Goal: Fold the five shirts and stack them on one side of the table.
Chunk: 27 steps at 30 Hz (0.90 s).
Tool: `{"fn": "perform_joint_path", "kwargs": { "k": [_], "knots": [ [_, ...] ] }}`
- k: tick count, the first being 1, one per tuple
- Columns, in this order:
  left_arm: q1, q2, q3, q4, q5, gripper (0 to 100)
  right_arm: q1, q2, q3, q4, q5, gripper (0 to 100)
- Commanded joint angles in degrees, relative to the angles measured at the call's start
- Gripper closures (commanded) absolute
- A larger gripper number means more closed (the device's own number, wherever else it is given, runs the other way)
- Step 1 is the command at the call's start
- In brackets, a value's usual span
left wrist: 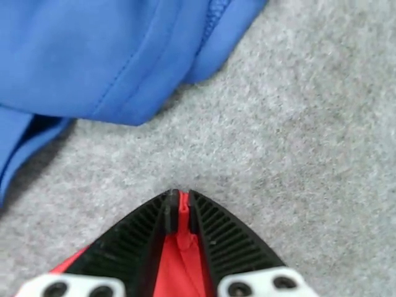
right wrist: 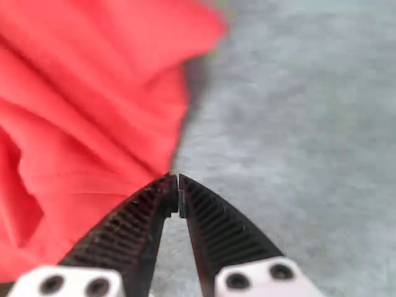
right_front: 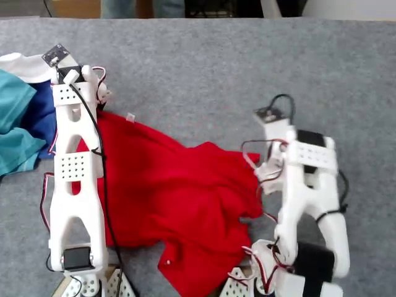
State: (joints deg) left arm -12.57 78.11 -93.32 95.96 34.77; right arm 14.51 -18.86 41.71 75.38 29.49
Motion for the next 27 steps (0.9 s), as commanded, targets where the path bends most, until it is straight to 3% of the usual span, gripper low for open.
{"fn": "perform_joint_path", "kwargs": {
  "k": [1, 4, 7, 12, 17, 22, 27],
  "knots": [
    [-1.36, -0.53, -1.27, 0.26, -0.62, 97, 5.45, -4.88, -4.18, -0.53, -0.35, 98.4],
    [-1.27, -0.53, -1.27, 0.26, -0.62, 97, 5.10, -6.55, -6.99, -3.08, -5.80, 98.4],
    [-1.19, -0.53, -1.27, 0.26, -0.62, 97, 0.09, -4.97, -7.87, -9.05, -11.16, 98.4],
    [-1.19, -0.53, -1.27, 0.26, -0.62, 97, -4.75, 6.73, -14.73, -12.40, -20.75, 96.2],
    [-1.19, -0.53, -1.27, 0.26, -0.62, 97, -6.33, 25.01, -30.29, -2.11, -29.45, 82.8],
    [-1.19, -0.53, -1.27, 0.26, -0.62, 97, -8.62, 39.52, -45.41, 11.60, -31.12, 83.9],
    [-1.19, -0.53, -1.27, 0.26, -0.62, 97, -8.62, 44.97, -51.74, 16.97, -35.25, 83.5]
  ]
}}
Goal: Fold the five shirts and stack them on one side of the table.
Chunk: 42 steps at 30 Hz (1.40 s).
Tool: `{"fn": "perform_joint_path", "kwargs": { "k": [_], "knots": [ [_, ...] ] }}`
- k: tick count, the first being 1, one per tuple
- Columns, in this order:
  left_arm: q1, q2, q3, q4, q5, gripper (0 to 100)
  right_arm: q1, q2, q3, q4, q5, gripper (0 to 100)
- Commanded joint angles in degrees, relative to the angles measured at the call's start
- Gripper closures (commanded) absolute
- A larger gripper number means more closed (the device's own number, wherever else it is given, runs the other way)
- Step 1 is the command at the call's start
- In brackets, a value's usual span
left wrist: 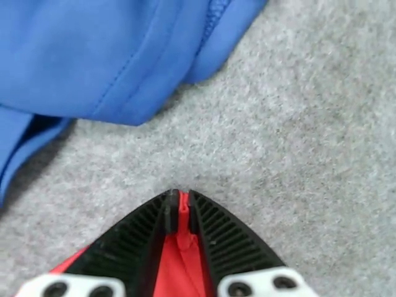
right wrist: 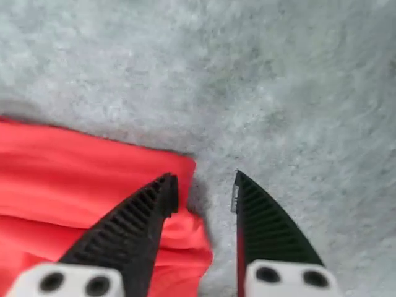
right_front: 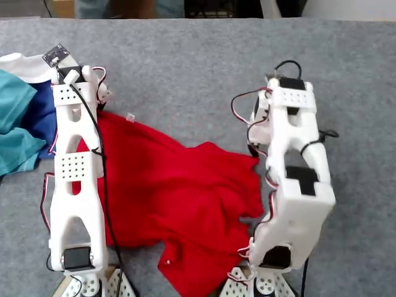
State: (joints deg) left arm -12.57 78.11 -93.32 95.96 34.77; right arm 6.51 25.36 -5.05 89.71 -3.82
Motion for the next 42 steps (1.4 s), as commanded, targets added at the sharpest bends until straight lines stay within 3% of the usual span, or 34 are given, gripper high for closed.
{"fn": "perform_joint_path", "kwargs": {
  "k": [1, 14, 22, 26, 30, 33, 42],
  "knots": [
    [-1.19, -0.53, -1.27, 0.26, -0.62, 97, -0.53, 0.92, -5.32, 2.90, -2.64, 83.5],
    [-1.19, -0.53, -1.27, 0.09, -0.62, 97, -5.36, 1.45, -6.90, 7.74, -12.13, 78.6],
    [-1.36, -0.53, -1.27, 0.09, -0.62, 97, -6.42, 10.42, -7.25, 3.16, -11.87, 79.2],
    [-1.45, -0.53, -1.27, 0.09, -0.62, 97, -6.24, 10.77, -7.25, 0.62, -11.60, 90.4],
    [-1.45, -0.53, -1.27, 0.09, -0.62, 97, -6.68, 6.81, -7.25, -2.99, -7.03, 97.7],
    [-1.45, -0.53, -1.27, 0.00, -0.62, 97, -6.33, 2.95, -7.25, -7.74, -4.75, 97.9],
    [-1.54, -0.53, -1.27, 0.00, -0.62, 97, -6.15, -3.74, -5.93, -27.43, 11.16, 97.8]
  ]
}}
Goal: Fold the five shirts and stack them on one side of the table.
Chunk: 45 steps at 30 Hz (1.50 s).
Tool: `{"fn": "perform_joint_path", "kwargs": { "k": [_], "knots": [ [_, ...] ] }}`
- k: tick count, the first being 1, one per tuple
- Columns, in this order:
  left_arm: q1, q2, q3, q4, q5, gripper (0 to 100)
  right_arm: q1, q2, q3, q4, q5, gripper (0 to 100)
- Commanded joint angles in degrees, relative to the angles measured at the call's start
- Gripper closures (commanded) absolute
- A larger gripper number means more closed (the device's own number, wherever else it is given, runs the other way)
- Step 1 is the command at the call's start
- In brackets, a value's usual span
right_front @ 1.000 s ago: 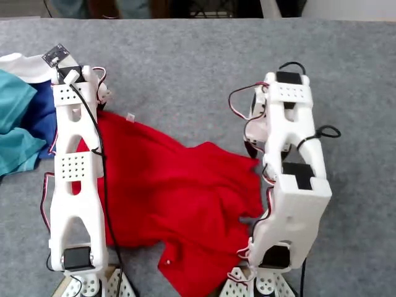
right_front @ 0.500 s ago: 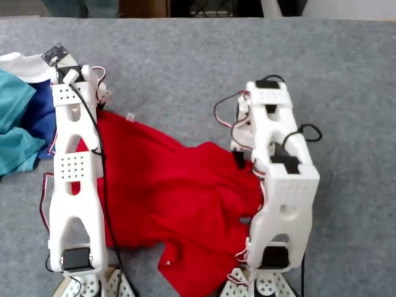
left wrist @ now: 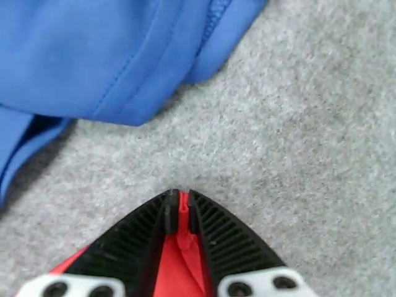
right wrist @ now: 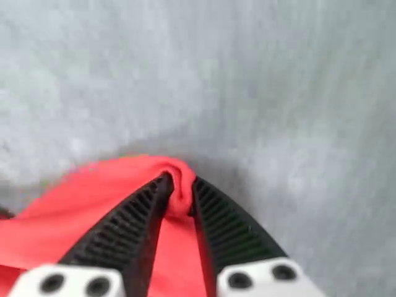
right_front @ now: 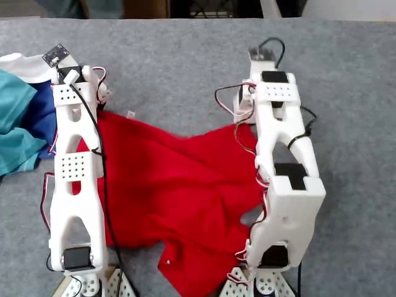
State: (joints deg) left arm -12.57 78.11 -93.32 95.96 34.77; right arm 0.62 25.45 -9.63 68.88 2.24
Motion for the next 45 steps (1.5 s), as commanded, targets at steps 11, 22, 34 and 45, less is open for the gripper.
{"fn": "perform_joint_path", "kwargs": {
  "k": [11, 22, 34, 45],
  "knots": [
    [-1.54, -0.53, -1.27, 0.00, -0.62, 97, 7.91, -6.29, 0.75, -5.98, 10.20, 72.2],
    [-1.19, -0.53, -1.27, 0.18, -0.62, 97, -1.05, -14.99, 17.80, 0.70, 10.99, 96.4],
    [-1.19, -0.53, -1.27, 0.18, -0.62, 97, -2.29, -22.64, 47.69, -8.18, 10.37, 98.5],
    [-1.27, -0.53, -1.27, 0.26, -0.62, 97, 6.95, -48.31, 68.18, -6.95, 26.11, 98.5]
  ]
}}
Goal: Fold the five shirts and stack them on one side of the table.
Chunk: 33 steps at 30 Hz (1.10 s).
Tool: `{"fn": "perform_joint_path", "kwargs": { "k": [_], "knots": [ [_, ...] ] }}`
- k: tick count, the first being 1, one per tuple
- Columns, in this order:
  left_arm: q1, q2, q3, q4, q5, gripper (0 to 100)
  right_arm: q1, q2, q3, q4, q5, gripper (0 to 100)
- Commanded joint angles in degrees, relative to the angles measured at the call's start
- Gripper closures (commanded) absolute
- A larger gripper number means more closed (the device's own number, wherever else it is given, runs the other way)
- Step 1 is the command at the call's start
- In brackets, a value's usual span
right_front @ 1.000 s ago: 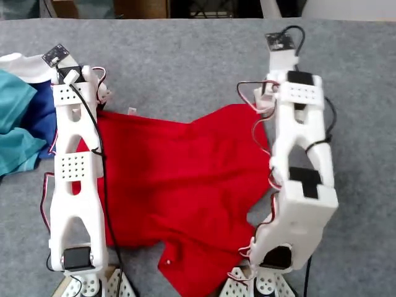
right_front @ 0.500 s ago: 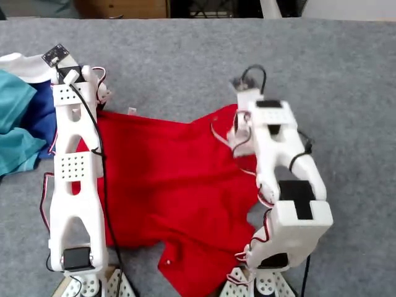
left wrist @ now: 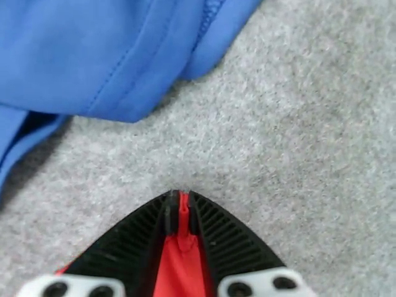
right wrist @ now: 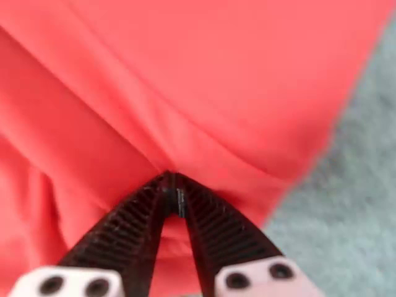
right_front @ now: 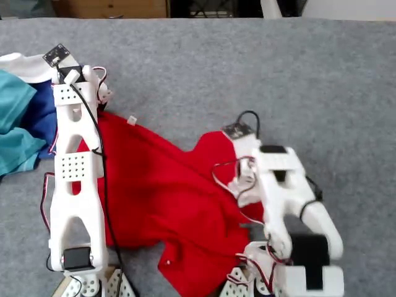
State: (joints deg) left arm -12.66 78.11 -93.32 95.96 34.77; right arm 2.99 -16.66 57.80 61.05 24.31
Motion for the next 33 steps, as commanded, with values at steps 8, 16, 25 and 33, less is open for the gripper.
{"fn": "perform_joint_path", "kwargs": {
  "k": [8, 16, 25, 33],
  "knots": [
    [-1.19, -0.53, -1.27, 0.26, -0.62, 97, 10.64, -22.55, -4.88, 12.31, 10.64, 98.3],
    [-1.19, -0.53, -1.27, 0.26, -0.62, 97, 11.60, -22.29, -19.65, 13.19, -5.36, 89.4],
    [-1.10, -0.53, -1.27, 0.26, -0.62, 97, 1.93, 3.38, -37.93, 12.75, -18.29, 75.1],
    [-1.27, -0.53, -1.27, 0.26, -0.62, 97, -0.44, 24.84, -50.95, 12.57, -21.01, 75.1]
  ]
}}
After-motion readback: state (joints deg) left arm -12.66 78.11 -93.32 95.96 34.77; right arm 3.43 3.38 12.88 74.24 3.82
